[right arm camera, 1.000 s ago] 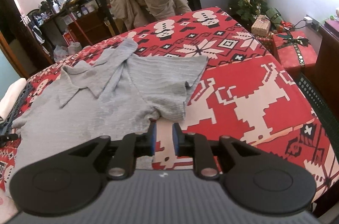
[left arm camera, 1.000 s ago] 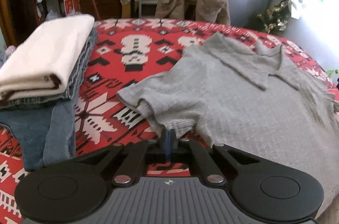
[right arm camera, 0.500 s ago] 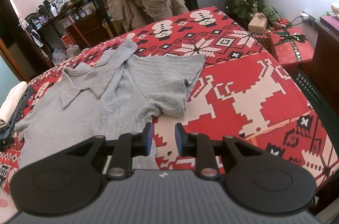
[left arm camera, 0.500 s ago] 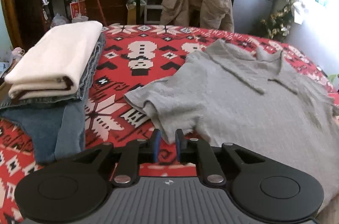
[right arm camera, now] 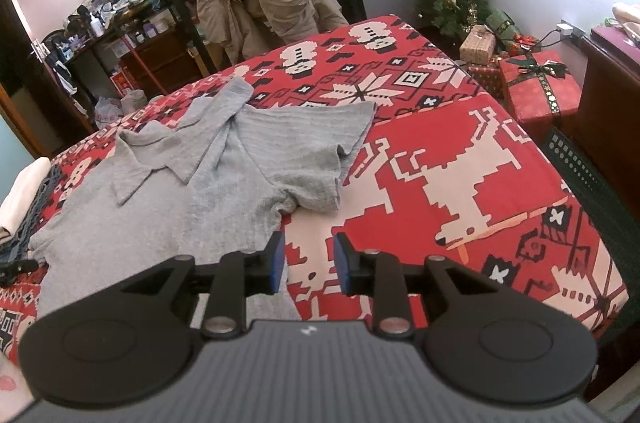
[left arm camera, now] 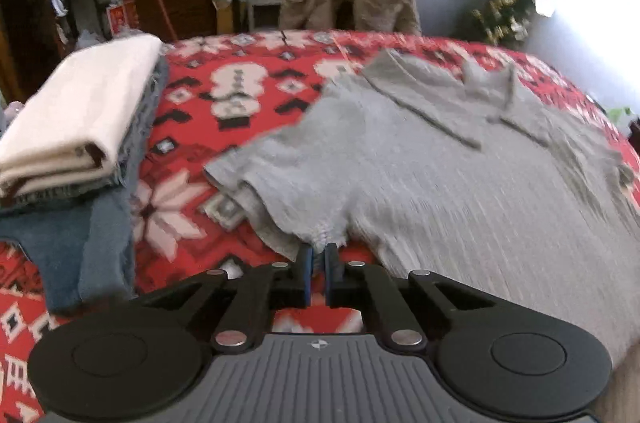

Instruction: Fold clothes

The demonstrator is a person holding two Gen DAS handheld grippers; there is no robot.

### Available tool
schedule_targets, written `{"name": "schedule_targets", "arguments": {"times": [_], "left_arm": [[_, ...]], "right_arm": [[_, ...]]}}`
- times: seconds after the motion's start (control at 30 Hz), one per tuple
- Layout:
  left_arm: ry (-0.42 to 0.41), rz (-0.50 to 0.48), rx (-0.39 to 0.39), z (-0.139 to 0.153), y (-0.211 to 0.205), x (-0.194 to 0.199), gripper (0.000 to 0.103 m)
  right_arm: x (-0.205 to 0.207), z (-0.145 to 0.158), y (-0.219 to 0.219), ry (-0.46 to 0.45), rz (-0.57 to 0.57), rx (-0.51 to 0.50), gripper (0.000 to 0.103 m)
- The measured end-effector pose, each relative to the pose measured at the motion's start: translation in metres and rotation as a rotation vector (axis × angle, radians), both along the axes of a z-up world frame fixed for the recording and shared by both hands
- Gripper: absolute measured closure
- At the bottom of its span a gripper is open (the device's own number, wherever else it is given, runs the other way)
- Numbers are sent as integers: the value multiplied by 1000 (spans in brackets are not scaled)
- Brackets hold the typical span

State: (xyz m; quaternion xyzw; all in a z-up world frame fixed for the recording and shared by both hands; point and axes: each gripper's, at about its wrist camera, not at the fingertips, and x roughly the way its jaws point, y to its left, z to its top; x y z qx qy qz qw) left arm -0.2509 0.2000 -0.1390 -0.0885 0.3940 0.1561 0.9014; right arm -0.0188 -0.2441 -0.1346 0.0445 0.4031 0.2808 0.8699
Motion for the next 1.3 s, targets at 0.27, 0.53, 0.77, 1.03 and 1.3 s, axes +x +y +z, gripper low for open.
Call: {"name": "schedule_targets", "arguments": {"times": [0.27, 0.53, 0.77, 1.03, 1.3], "left_arm": [[-41, 25, -35, 17, 12, -13, 71], [-69, 175, 18, 25, 78, 25, 76], [21, 110, 36, -2, 85, 57, 71], [15, 125, 172, 4, 70, 48, 99], [65, 200, 141, 1, 84, 43, 93]], "right_arm": [[1, 5, 1, -9, -3, 4, 69], [1, 7, 3, -9, 0, -5, 68], [-2, 11, -3, -12, -18, -15, 68], [1, 13, -7, -5, -35, -22, 68], [5, 14, 6, -9, -14, -17, 67]]}}
